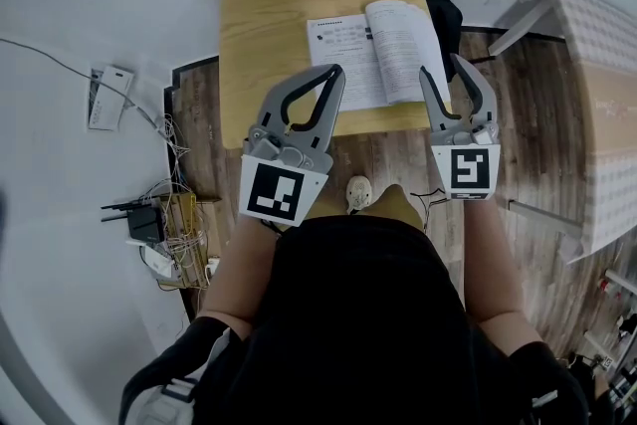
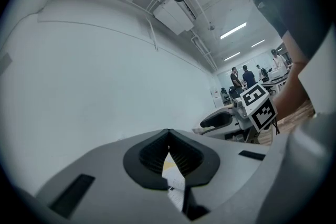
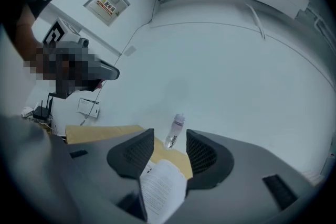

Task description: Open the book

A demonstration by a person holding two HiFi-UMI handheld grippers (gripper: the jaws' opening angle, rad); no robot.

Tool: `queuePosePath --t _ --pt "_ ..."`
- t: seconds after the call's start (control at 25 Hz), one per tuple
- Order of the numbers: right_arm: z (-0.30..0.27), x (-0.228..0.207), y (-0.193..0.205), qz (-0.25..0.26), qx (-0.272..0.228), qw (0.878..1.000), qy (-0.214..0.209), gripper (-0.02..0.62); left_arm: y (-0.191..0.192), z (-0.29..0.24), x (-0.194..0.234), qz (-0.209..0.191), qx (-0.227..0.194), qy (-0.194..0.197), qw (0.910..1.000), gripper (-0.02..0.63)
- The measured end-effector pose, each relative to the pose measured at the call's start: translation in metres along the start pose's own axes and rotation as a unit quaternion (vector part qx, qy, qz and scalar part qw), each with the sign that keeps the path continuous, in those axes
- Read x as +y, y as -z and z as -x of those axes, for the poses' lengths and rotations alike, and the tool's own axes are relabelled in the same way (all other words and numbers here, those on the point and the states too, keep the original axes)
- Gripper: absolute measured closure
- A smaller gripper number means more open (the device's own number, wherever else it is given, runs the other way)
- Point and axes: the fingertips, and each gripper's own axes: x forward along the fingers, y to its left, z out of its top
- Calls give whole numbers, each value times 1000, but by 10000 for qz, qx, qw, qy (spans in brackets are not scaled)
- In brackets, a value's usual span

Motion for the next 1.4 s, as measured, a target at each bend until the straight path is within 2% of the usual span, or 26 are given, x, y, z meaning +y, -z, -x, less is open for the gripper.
queuePosePath --t 0.28,0.52,0.8,0.92,0.96,1.04,1.12,1.24,1.4 --pt "18 7 -49 -42 -486 9985 -255 405 -25 12 -5 -96 -126 -51 9999 601" --pt "31 27 -87 -132 -879 9942 -609 407 -28 21 -10 -35 -111 -86 9999 601" --pt "38 65 -104 -181 -1076 9853 -1316 407 -32 30 -15 -82 -85 -92 9999 601" --pt "41 76 -108 -138 -1101 9826 -1492 410 -35 35 -17 -121 -122 -84 9998 601" --pt "42 78 -108 -115 -1096 9822 -1519 428 -35 36 -17 -132 -122 -90 9998 601" --pt "42 81 -108 -75 -1074 9820 -1552 516 -34 35 -16 -115 -111 -98 9998 601" --pt "45 83 -110 -124 -1112 9803 -1630 559 -34 35 -16 -100 -117 -82 9998 601" --pt "49 87 -112 -345 -1176 9751 -1847 568 -35 36 -16 -94 -137 -77 9998 601" --pt "50 89 -115 -222 -1228 9765 -1756 568 -34 38 -16 -90 -124 -115 9998 601"
